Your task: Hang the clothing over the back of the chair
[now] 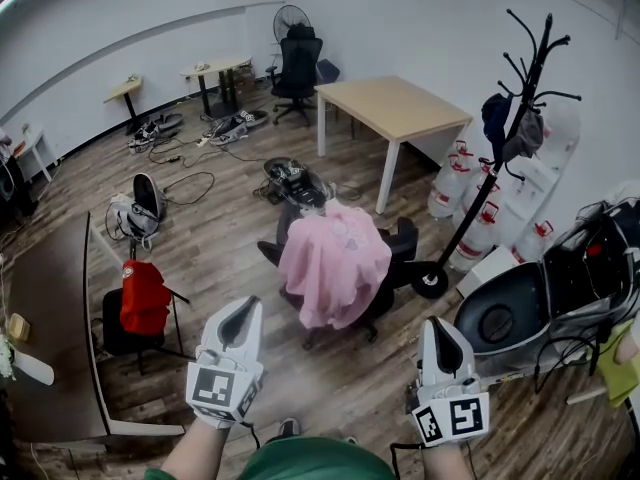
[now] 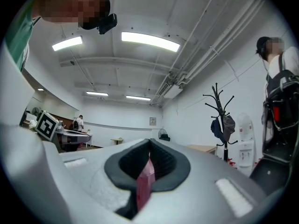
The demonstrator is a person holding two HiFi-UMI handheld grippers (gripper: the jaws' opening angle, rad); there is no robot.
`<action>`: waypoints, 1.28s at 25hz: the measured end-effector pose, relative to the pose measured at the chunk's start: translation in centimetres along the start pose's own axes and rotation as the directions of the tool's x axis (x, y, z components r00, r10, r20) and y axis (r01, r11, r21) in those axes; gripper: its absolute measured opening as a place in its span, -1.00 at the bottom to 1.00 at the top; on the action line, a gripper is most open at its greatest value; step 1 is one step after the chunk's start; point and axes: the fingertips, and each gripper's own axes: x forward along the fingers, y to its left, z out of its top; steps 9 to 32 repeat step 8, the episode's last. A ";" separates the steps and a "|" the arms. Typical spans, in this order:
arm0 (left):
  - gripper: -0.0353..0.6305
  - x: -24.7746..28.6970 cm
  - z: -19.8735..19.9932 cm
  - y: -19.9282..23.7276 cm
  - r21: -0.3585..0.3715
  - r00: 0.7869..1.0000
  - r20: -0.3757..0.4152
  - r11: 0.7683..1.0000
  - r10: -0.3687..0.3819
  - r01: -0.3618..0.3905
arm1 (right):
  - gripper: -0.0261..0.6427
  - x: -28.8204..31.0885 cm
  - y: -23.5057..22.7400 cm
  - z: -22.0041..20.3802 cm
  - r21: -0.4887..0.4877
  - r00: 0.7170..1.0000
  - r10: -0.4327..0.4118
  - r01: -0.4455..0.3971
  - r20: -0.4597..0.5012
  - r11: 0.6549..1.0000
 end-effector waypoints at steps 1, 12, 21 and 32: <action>-0.82 0.1 0.0 0.1 -0.001 1.000 -0.002 1.000 -0.004 0.004 | -0.91 0.0 0.0 -0.1 0.001 1.000 -0.004 0.004 -0.002 1.000; -0.82 0.9 -0.4 0.6 -0.004 0.999 0.017 0.999 -0.043 0.043 | -0.91 0.8 0.5 -0.2 0.002 1.000 -0.024 0.025 -0.010 1.000; -0.82 0.9 -0.4 0.6 -0.004 0.999 0.017 0.999 -0.043 0.043 | -0.91 0.8 0.5 -0.2 0.002 1.000 -0.024 0.025 -0.010 1.000; -0.82 0.9 -0.4 0.6 -0.004 0.999 0.017 0.999 -0.043 0.043 | -0.91 0.8 0.5 -0.2 0.002 1.000 -0.024 0.025 -0.010 1.000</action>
